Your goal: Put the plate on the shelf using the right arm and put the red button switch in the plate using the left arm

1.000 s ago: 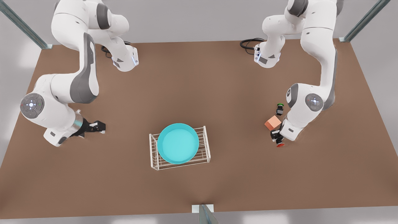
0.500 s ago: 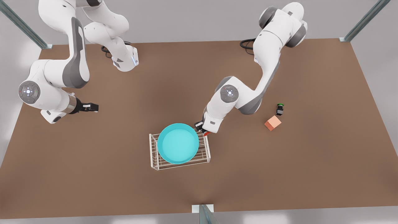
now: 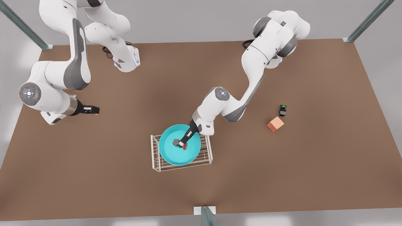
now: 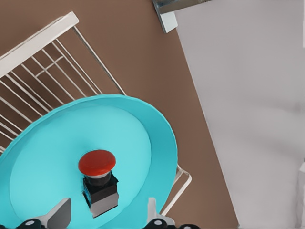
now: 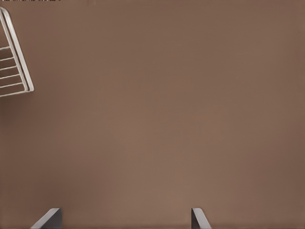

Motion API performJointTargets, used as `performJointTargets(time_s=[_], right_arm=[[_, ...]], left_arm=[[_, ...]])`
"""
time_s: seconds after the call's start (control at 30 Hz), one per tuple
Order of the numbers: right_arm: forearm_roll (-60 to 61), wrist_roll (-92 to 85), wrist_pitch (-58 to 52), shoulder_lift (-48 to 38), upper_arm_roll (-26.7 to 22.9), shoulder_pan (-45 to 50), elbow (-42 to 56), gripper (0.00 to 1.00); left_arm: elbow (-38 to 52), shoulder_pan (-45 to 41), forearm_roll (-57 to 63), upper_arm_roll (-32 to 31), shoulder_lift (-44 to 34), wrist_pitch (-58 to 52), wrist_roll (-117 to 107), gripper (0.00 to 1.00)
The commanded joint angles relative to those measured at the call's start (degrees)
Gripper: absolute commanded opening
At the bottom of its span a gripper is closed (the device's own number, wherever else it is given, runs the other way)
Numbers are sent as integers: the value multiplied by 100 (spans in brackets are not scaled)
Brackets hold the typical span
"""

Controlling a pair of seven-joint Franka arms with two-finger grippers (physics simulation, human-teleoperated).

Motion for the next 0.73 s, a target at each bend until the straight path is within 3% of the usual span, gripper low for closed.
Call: performJointTargets(time_s=[0.0,0.07,0.1,0.17,0.23,0.27,0.3,0.33,0.43,0.7], right_arm=[[4,274,-6,-2,-9,-1,8,100],[4,274,-6,-2,-9,-1,8,100],[4,274,-6,-2,-9,-1,8,100],[4,274,-6,-2,-9,-1,8,100],[4,274,-15,-2,-9,-1,8,100],[4,274,-23,-2,-9,-1,8,100],[4,274,-23,7,-9,-1,8,100],[4,274,-23,7,-9,-1,17,100],[4,274,-32,42,-9,-1,26,100],[-5,257,-50,51,-9,8,26,100]], left_arm=[[-4,135,74,-36,-142,-682,-949,100],[-110,925,48,-256,-1276,-4453,2436,100],[-110,1391,-48,-273,-1470,-5483,3631,100],[-442,1761,-119,-159,-1891,-6038,5080,100],[-1323,1744,-673,1554,-2788,-6581,9378,100],[-1103,1779,-235,1687,-2946,-7013,9935,100],[-1489,1954,-31,1766,-3297,-6821,10355,100],[-3219,2130,-277,1766,-4317,-5328,10410,100],[-2211,1946,-242,1555,-3703,-5880,9680,100],[-2158,1937,-268,1555,-3641,-6003,9627,100]])
